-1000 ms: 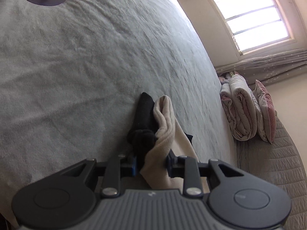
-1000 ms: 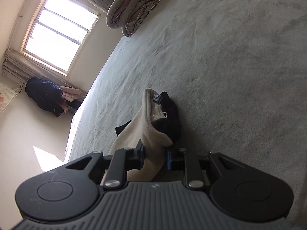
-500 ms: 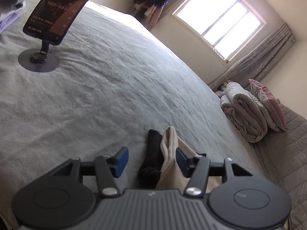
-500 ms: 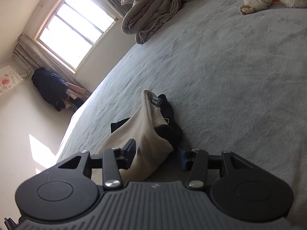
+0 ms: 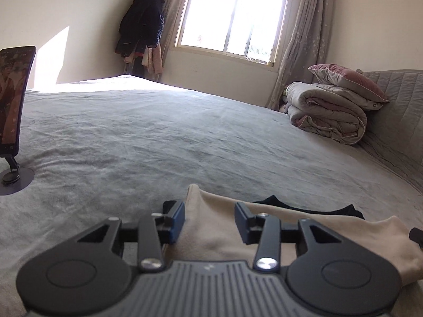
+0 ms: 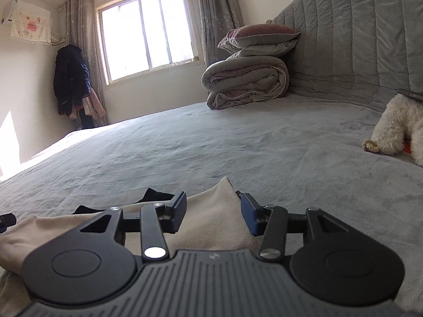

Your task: Fold clothes

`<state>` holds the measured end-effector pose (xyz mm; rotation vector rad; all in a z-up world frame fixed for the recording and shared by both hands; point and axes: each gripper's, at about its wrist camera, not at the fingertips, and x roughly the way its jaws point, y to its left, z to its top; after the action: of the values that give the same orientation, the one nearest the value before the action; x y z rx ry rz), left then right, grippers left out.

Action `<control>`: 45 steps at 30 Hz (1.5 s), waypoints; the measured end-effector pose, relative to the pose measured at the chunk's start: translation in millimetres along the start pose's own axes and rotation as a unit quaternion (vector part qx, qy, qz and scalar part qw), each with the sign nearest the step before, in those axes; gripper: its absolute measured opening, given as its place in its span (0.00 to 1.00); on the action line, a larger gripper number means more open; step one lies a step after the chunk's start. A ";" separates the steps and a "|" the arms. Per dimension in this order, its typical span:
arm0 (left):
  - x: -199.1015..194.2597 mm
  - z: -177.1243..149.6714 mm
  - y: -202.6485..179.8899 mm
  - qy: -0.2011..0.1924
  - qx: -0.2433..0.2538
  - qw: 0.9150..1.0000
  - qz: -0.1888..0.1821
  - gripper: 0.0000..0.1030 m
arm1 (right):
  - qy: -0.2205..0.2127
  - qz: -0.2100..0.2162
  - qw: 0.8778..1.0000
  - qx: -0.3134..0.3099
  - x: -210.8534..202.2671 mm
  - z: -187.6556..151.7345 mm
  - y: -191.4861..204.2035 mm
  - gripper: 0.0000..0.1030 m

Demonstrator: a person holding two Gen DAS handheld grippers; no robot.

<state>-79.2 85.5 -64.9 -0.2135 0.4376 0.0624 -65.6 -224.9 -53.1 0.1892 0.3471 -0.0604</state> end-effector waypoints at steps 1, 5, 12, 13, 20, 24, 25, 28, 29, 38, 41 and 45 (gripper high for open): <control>4.2 -2.8 1.4 0.009 0.002 1.000 0.007 0.41 | 0.009 -0.004 1.000 -0.004 6.5 -3.3 -1.4 0.47; 15.8 -10.6 22.0 0.045 -0.032 0.998 0.026 0.52 | 0.046 -0.017 0.999 0.017 17.1 -12.9 -12.8 0.42; 0.3 -0.2 45.5 0.077 -0.104 0.992 0.009 0.63 | 0.048 -0.012 0.997 0.051 2.9 -10.8 -21.9 0.55; -1.3 2.0 51.2 0.085 -0.125 0.988 0.004 0.65 | 0.045 -0.007 0.997 0.055 0.2 -9.5 -21.2 0.57; -4.2 9.3 81.9 0.119 -0.236 0.964 -0.014 0.79 | 0.000 0.017 1.000 0.017 -16.0 0.0 0.2 0.74; -4.1 9.1 77.5 0.130 -0.233 0.964 -0.014 0.79 | -0.016 0.038 0.999 -0.022 -20.0 1.6 17.6 0.79; -4.1 9.3 75.2 0.133 -0.229 0.964 -0.014 0.79 | -0.019 0.042 0.998 -0.031 -20.8 1.4 21.7 0.80; -3.9 9.8 68.3 0.144 -0.219 0.965 -0.018 0.81 | -0.025 0.053 0.996 -0.065 -21.5 0.4 33.9 0.83; -3.0 9.8 66.9 0.150 -0.222 0.963 -0.028 0.81 | -0.027 0.055 0.995 -0.076 -21.9 -0.3 38.7 0.83; 6.8 0.9 73.3 0.185 -0.299 0.933 -0.082 0.81 | -0.039 0.072 0.988 -0.131 -22.3 -5.7 61.4 0.91; 7.8 -1.1 78.2 0.197 -0.325 0.921 -0.091 0.80 | -0.037 0.076 0.986 -0.144 -21.2 -8.7 67.1 0.91; 5.6 -4.5 86.9 0.235 -0.377 0.890 -0.104 0.80 | -0.038 0.079 0.981 -0.170 -22.1 -14.5 75.6 0.91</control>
<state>-85.2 169.4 -88.0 -1.0600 0.8618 -0.0363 -84.2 -147.4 -45.7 -0.1243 0.2611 0.1491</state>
